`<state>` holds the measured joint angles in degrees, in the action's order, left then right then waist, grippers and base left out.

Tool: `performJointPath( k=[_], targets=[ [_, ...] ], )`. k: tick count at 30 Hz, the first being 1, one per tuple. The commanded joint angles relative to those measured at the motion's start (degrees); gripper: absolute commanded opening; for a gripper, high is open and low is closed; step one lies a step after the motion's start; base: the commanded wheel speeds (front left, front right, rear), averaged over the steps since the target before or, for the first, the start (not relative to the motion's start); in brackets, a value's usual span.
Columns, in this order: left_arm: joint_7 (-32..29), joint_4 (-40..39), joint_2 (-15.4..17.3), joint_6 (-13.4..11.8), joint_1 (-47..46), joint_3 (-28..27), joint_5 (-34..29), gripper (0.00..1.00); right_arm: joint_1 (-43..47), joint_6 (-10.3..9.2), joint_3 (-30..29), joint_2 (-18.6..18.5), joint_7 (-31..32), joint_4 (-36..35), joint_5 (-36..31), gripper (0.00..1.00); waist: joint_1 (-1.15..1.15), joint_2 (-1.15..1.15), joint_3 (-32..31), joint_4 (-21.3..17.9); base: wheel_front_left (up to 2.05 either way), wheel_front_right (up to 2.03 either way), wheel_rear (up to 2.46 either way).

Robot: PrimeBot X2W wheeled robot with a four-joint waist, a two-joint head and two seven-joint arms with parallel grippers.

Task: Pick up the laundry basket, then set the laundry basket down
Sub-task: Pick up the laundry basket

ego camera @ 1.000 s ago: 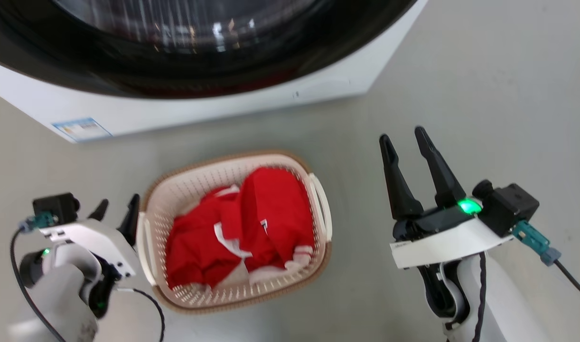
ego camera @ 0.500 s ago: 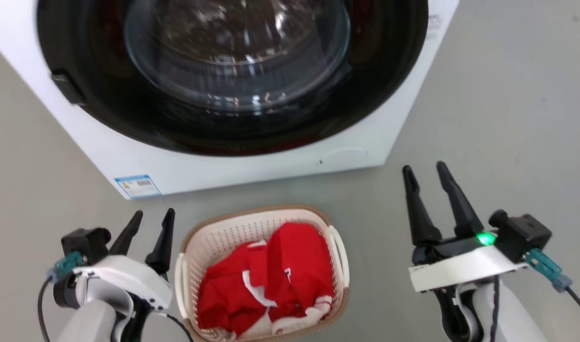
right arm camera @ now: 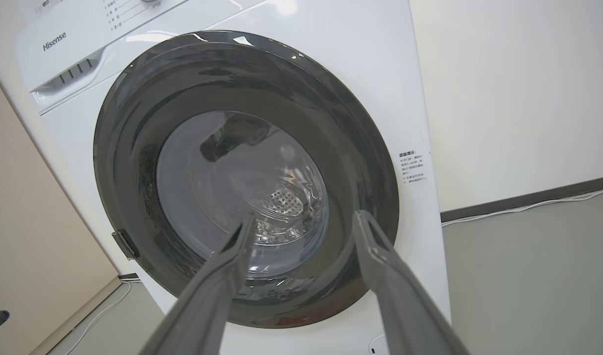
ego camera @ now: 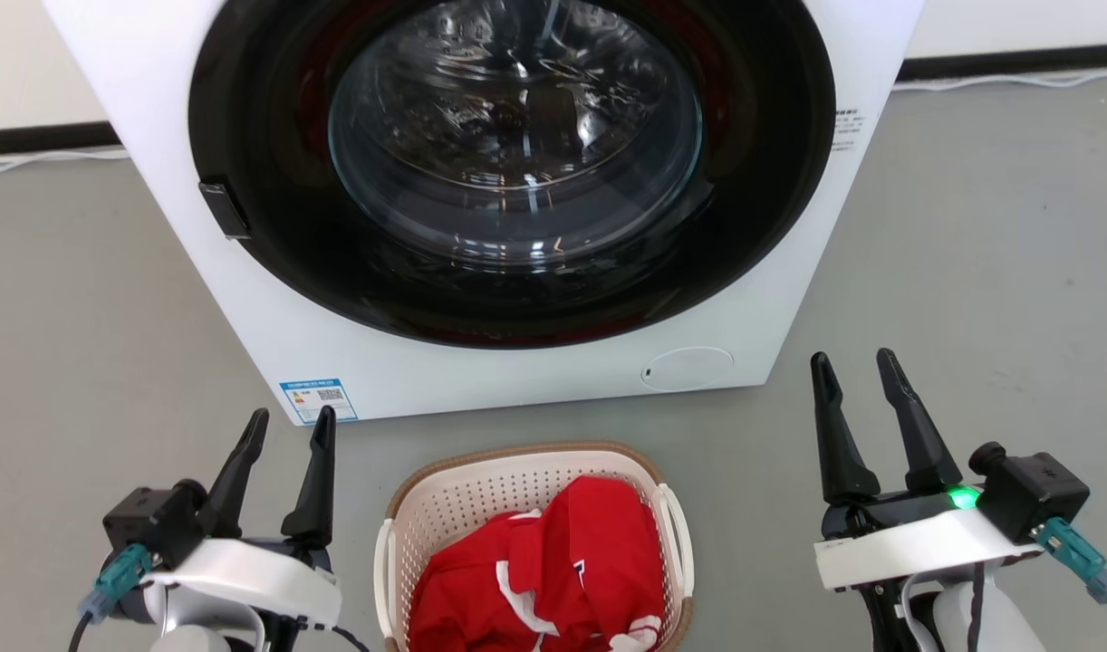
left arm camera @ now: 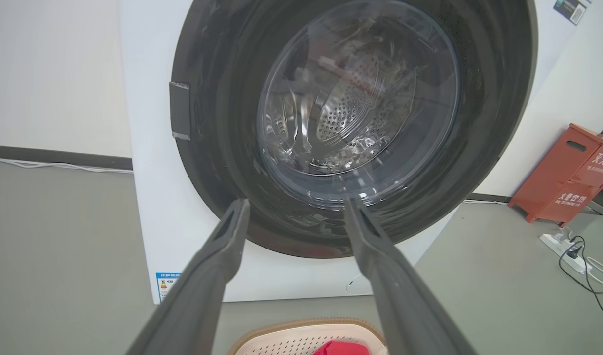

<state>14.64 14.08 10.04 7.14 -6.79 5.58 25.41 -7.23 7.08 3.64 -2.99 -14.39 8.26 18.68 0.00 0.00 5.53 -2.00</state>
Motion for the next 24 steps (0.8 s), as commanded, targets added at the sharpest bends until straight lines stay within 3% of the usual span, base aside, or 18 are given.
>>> performJointPath(
  k=[1, 9, 24],
  targets=[
    [0.4, -2.2, 0.6, 0.1, -0.5, -2.5, -0.8, 1.0, -0.5, 0.41, 1.0, 0.1, -0.6, -1.9, -0.4, 1.0, 0.0, 0.0, -0.5, 0.2, 0.0, 0.0, 0.0],
    [0.4, -4.4, -1.8, 0.3, 1.4, -4.6, -3.1, 1.0, 0.9, 0.41, -0.7, 0.1, -0.6, -2.4, -0.6, 1.0, 0.0, 0.0, -1.7, 0.3, 0.0, 0.0, 0.0],
    [0.4, -4.2, -2.7, 0.3, 1.4, -5.0, -4.2, 1.0, 1.0, 0.41, -1.2, 0.1, -0.6, -2.4, -1.6, 1.0, 0.0, 0.0, -1.4, 0.3, 0.0, 0.0, 0.0]
  ],
)
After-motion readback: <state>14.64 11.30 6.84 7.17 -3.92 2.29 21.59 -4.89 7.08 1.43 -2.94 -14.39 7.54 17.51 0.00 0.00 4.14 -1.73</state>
